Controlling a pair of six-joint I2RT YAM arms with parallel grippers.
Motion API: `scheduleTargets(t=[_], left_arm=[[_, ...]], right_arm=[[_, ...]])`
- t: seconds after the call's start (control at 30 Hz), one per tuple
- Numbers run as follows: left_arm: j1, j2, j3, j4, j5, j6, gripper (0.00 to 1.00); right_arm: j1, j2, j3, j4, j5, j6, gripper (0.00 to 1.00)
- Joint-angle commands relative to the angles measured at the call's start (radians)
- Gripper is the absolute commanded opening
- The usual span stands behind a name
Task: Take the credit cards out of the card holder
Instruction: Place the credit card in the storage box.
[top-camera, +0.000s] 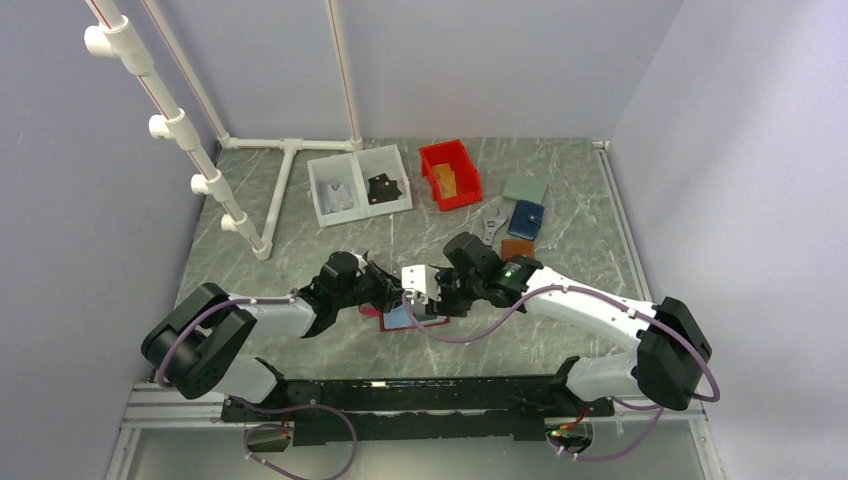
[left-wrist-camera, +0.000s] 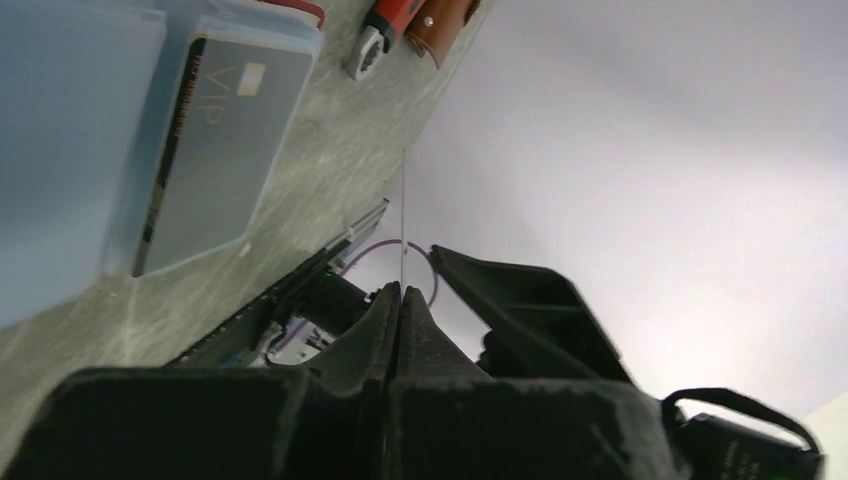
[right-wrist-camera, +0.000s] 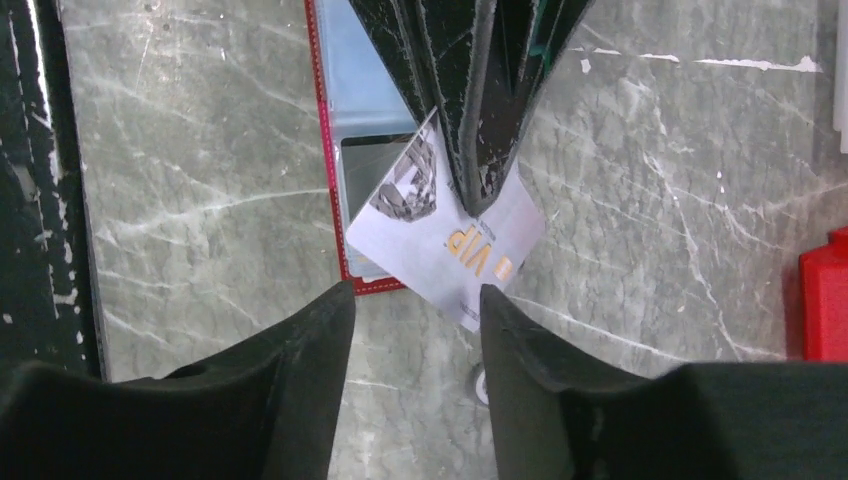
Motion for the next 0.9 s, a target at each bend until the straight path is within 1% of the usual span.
scheduleTargets(t=[0.0, 0.07, 0.17, 0.23, 0.33, 0.4, 0.47, 0.57, 0.7, 0.8, 0.87], left_arm=[[0.001, -0.034, -0.033, 0.072, -0.046, 0.108, 0.00], [0.003, -0.067, -0.044, 0.038, -0.086, 0.191, 0.00], [0.005, -0.137, -0.046, -0.031, -0.138, 0.351, 0.00], [0.005, -0.194, -0.028, -0.124, -0.161, 0.539, 0.00], [0.005, -0.282, 0.029, -0.314, -0.188, 0.799, 0.00], [0.005, -0.334, 0.046, -0.383, -0.217, 0.923, 0.00], [0.008, -0.388, 0.041, -0.407, -0.243, 1.021, 0.00], [0.012, -0.475, 0.018, -0.413, -0.310, 1.122, 0.00], [0.035, -0.588, -0.016, -0.426, -0.415, 1.207, 0.00], [0.074, -0.645, -0.019, -0.435, -0.461, 1.247, 0.00], [0.105, -0.649, -0.004, -0.452, -0.486, 1.268, 0.00]], right_arm=[[-0.039, -0.008, 0.055, -0.028, -0.088, 0.020, 0.57], [-0.070, -0.022, 0.060, -0.038, -0.118, 0.028, 0.62], [-0.115, -0.039, 0.069, -0.058, -0.174, 0.038, 0.65], [-0.140, -0.048, 0.073, -0.066, -0.198, 0.040, 0.66], [-0.154, -0.058, 0.072, -0.066, -0.199, 0.041, 0.66], [-0.156, -0.060, 0.072, -0.067, -0.197, 0.042, 0.66], [-0.156, -0.060, 0.072, -0.066, -0.194, 0.041, 0.66], [-0.156, -0.060, 0.072, -0.065, -0.185, 0.044, 0.67], [-0.157, -0.063, 0.069, -0.063, -0.176, 0.042, 0.67], [-0.157, -0.063, 0.068, -0.060, -0.172, 0.045, 0.67], [-0.157, -0.059, 0.069, -0.059, -0.166, 0.047, 0.67]])
